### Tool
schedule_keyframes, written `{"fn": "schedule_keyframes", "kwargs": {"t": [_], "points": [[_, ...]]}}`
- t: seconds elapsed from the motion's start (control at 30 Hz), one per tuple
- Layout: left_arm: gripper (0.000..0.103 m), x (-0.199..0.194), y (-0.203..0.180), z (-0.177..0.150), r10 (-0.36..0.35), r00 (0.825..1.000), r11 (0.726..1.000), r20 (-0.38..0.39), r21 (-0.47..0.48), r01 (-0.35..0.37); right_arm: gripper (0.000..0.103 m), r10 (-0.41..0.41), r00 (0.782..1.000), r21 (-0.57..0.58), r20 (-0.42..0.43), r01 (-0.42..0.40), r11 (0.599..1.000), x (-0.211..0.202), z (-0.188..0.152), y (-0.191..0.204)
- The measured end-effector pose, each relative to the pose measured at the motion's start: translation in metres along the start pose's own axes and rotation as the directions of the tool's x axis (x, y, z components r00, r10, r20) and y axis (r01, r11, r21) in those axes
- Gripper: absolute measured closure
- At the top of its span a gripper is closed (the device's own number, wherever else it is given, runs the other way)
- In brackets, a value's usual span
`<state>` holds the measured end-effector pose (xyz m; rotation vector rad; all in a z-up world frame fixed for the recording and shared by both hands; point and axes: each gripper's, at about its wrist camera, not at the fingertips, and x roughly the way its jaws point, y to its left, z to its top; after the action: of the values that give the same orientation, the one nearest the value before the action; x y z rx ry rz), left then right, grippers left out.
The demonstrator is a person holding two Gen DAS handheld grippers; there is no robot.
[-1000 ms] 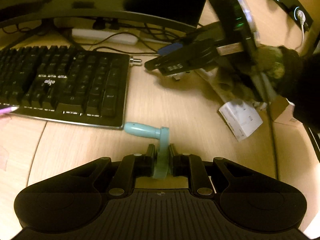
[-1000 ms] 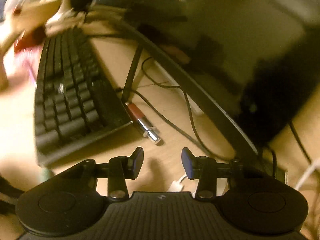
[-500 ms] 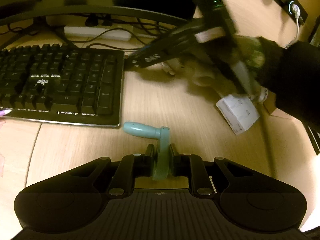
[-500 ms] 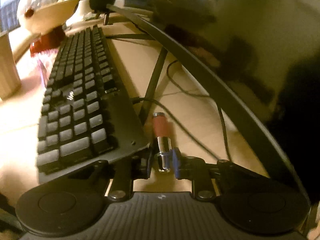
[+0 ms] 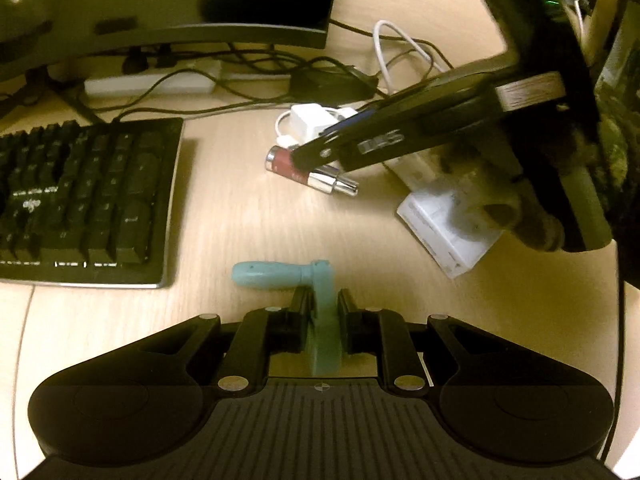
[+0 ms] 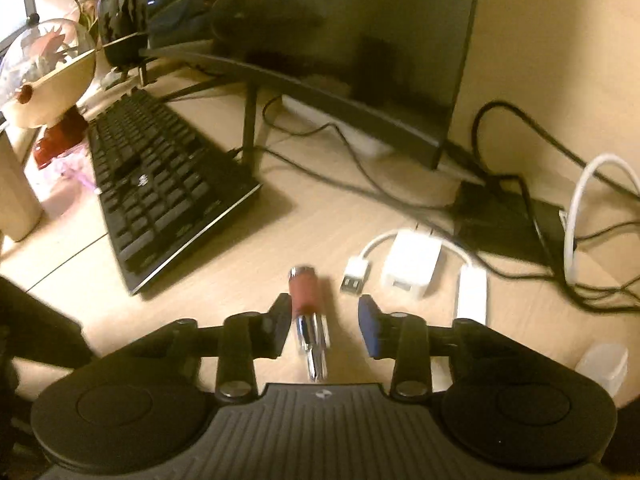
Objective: Organize rigid objects
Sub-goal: 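Grasp the red-capped silver cylinder with the right gripper while the left gripper holds the teal piece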
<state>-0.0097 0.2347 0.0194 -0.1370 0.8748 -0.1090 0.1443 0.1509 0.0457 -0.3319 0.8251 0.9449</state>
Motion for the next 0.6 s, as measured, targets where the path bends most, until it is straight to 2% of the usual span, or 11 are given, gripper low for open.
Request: {"fn": "schedule_keyframes", "kwargs": {"t": [0.1,0.13,0.17,0.23,0.3,0.43,0.6], "points": [[0.084,0.002,-0.003,0.004,0.015,1.000,1.000,-0.021,-0.001,-0.015,0.067,0.002,0.999,-0.014,-0.039,-0.003,1.000,0.016,0.004,0.002],[0.084,0.003,-0.003,0.006,0.013,0.999,1.000,-0.030,0.000,-0.013,0.070,-0.001,0.998,-0.015,-0.061,0.000,1.000,0.020,0.004,0.004],[0.084,0.004,-0.002,0.007,0.009,0.999,1.000,-0.037,-0.001,-0.009,0.082,-0.011,0.997,-0.011,-0.080,0.010,1.000,0.024,0.005,0.006],[0.084,0.005,0.002,0.010,-0.005,0.999,1.000,-0.048,-0.022,0.004,0.083,-0.033,0.996,0.013,-0.083,0.034,0.999,0.017,0.002,0.009],[0.085,0.005,0.007,0.012,-0.023,0.998,0.998,-0.057,-0.055,0.020,0.083,-0.038,0.998,0.078,-0.053,0.042,0.996,-0.003,-0.001,0.007],[0.086,0.008,0.008,0.013,-0.052,0.997,0.997,-0.052,-0.059,0.049,0.083,-0.110,0.994,0.190,0.000,0.108,0.976,-0.062,-0.014,0.006],[0.089,-0.009,-0.025,-0.004,0.011,1.000,0.999,0.008,-0.035,-0.011,0.083,-0.196,0.979,0.200,0.058,0.181,0.963,-0.143,-0.064,0.005]]}}
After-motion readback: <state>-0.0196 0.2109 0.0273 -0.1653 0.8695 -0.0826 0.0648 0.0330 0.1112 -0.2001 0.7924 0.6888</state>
